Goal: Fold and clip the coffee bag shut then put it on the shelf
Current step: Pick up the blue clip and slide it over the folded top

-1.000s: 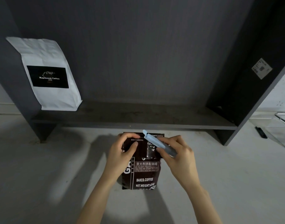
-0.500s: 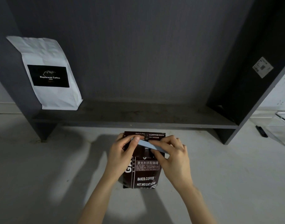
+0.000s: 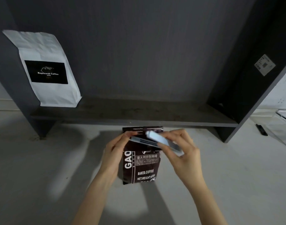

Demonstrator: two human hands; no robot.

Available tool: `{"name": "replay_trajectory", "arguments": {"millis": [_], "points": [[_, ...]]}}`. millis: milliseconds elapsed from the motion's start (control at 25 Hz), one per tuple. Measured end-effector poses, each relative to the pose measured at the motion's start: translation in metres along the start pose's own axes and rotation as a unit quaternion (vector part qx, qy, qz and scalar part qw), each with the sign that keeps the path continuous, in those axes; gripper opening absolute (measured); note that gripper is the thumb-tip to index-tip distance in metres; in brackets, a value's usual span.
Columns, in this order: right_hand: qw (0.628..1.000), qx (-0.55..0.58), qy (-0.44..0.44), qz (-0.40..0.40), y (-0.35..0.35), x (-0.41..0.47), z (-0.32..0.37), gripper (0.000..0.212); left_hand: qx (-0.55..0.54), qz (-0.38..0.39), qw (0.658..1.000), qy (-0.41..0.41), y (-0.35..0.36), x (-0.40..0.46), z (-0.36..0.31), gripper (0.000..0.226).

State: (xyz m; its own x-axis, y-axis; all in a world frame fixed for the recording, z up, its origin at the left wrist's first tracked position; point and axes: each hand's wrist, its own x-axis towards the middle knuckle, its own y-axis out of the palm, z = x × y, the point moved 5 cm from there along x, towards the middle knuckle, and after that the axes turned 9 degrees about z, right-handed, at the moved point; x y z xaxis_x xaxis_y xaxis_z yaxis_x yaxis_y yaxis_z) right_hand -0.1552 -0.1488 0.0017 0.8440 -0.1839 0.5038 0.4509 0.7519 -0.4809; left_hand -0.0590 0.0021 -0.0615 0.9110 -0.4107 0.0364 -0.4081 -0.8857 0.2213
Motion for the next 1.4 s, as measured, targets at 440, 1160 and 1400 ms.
{"name": "replay_trajectory", "arguments": {"millis": [440, 1160, 1400], "points": [[0.979, 0.056, 0.098, 0.167, -0.004, -0.016, -0.038, 0.009, -0.014, -0.010, 1.000, -0.017, -0.004, -0.001, 0.007, 0.022], [0.952, 0.211, 0.160, 0.154, -0.024, -0.016, -0.043, 0.015, 0.011, 0.065, 0.997, 0.035, -0.001, 0.001, -0.001, 0.059], [0.963, 0.196, 0.184, 0.024, -0.037, -0.005, -0.053, 0.011, -0.021, 0.077, 0.994, 0.079, -0.007, 0.003, 0.000, 0.047]]}}
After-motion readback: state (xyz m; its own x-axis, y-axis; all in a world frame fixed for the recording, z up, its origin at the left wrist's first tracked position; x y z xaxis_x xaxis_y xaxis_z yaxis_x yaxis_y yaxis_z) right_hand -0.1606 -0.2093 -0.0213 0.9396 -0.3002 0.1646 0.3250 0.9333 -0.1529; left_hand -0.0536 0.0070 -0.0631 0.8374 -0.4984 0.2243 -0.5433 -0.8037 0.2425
